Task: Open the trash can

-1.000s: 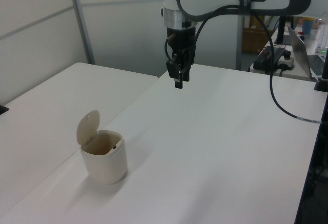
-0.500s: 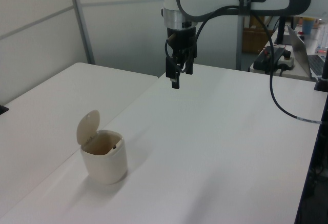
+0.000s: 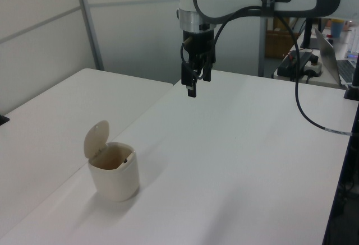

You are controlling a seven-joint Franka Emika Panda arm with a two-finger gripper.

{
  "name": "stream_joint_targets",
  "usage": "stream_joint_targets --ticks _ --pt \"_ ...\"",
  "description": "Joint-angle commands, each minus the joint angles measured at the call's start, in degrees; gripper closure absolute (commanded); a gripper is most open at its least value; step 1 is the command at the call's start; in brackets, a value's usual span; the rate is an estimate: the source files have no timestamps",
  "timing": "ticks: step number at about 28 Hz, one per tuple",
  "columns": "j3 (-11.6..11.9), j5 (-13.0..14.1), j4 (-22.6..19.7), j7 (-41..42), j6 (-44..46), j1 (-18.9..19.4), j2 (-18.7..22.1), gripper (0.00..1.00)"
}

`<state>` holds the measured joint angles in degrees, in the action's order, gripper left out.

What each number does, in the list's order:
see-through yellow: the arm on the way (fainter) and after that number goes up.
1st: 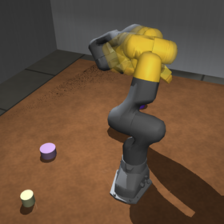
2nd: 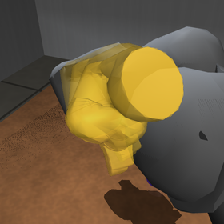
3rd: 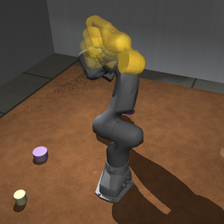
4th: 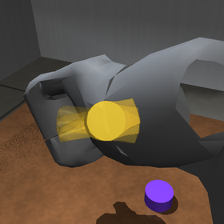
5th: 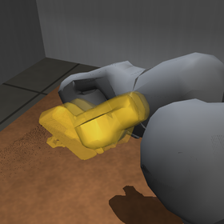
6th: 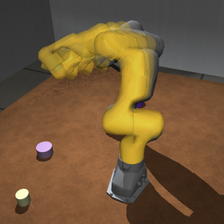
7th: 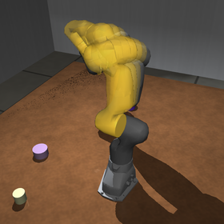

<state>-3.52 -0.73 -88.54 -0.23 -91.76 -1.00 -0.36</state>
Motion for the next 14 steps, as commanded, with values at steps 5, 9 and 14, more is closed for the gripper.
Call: stream_joint_targets --ticks 5,9,14 --pt "1.06 1.52 -1.02 1.11 0.79 0.03 1.23 0.0" --pt "1.24 2.13 -0.76 0.94 0.79 0.03 1.23 0.0" --pt "1.5 2.22 -0.58 0.59 0.88 0.12 1.15 0.0"
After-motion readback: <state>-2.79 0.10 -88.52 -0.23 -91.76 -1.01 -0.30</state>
